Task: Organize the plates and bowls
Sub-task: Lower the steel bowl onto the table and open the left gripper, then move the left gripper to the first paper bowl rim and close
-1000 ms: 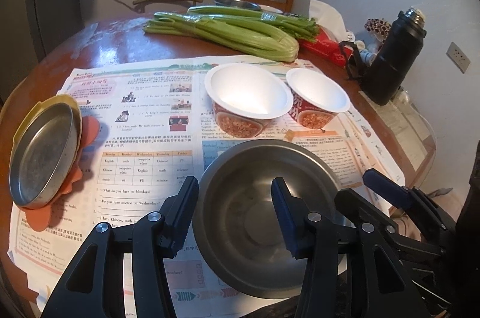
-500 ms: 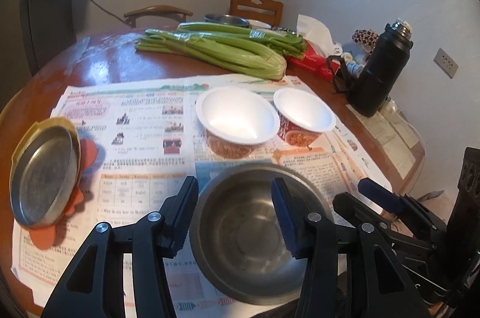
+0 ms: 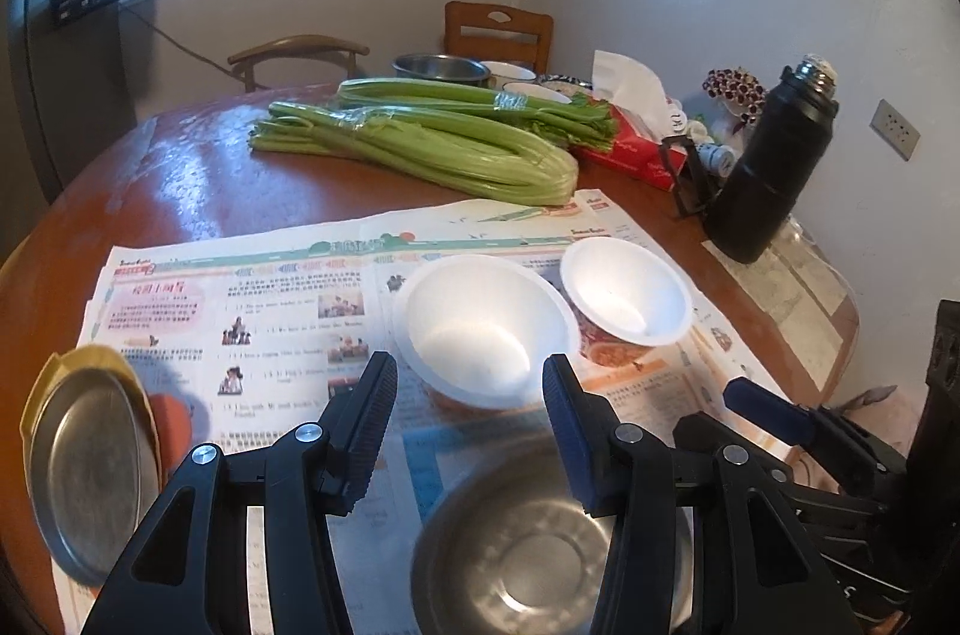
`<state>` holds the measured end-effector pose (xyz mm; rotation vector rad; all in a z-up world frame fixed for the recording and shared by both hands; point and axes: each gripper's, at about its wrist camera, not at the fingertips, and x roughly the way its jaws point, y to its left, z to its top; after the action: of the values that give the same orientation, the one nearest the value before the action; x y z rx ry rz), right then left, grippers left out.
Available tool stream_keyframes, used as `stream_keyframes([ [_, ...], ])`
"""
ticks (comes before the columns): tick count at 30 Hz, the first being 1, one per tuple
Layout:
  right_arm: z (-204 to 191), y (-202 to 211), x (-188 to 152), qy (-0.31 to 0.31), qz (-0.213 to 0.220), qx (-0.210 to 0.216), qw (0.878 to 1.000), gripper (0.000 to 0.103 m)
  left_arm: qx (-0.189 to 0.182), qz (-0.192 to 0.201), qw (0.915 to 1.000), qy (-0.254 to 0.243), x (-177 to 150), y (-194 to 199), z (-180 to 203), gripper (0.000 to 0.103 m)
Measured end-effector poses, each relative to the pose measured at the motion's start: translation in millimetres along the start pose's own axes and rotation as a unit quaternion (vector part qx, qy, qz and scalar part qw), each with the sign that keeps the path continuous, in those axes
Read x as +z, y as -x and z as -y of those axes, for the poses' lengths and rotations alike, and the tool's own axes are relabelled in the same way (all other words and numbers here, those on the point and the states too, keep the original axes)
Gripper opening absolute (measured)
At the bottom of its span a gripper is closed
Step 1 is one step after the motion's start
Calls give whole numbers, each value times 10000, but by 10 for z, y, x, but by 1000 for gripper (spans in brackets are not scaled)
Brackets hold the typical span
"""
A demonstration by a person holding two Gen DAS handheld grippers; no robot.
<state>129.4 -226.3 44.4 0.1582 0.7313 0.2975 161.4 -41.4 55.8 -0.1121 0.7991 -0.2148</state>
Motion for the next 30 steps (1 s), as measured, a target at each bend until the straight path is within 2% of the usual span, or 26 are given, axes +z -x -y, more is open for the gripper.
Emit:
stream_keyframes([
  [11,-71,-445,143,-118,-354,-10,9993,59,-177,-311,9992,176,218,-437,-176,52],
  [19,-112,-691,196,-99,-532,-30,9985,59,-233,-546,9976,368,228,-769,-321,52],
  [30,-193,-963,222,6,-769,32,9970,59,-203,-748,9957,513,207,-1030,-432,52],
])
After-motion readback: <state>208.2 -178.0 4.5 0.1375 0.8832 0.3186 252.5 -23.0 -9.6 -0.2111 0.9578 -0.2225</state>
